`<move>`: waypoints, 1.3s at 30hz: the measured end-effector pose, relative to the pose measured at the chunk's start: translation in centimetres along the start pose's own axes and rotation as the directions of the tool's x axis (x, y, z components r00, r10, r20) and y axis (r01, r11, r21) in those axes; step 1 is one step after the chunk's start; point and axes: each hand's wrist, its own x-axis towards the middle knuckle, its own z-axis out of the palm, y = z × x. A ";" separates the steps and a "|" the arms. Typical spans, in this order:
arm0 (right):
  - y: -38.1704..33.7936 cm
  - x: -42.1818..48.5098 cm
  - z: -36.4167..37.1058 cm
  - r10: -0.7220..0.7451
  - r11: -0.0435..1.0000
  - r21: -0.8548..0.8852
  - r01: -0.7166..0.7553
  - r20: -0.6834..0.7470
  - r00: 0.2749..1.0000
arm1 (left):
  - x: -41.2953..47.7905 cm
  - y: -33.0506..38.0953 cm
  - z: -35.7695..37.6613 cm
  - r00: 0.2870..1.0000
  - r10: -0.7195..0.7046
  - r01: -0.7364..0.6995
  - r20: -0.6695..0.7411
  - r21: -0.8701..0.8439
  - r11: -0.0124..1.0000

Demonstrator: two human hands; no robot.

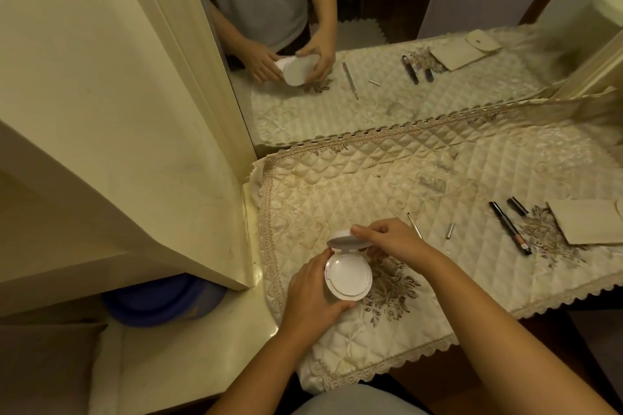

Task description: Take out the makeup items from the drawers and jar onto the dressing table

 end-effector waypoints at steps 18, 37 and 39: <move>3.8 2.4 1.9 0.013 0.962 0.274 0.023 -0.128 0.992 | 1.1 -2.4 1.7 0.993 -0.109 0.115 -0.052 0.125 0.986; 3.4 3.4 2.3 0.108 0.955 0.293 -0.044 -0.206 0.973 | 1.0 -2.4 2.0 0.991 -0.126 0.131 -0.039 0.192 0.973; 3.5 2.7 2.1 0.086 0.956 0.292 -0.020 -0.218 0.972 | 0.7 -2.4 1.9 0.994 -0.104 0.104 -0.014 0.244 0.964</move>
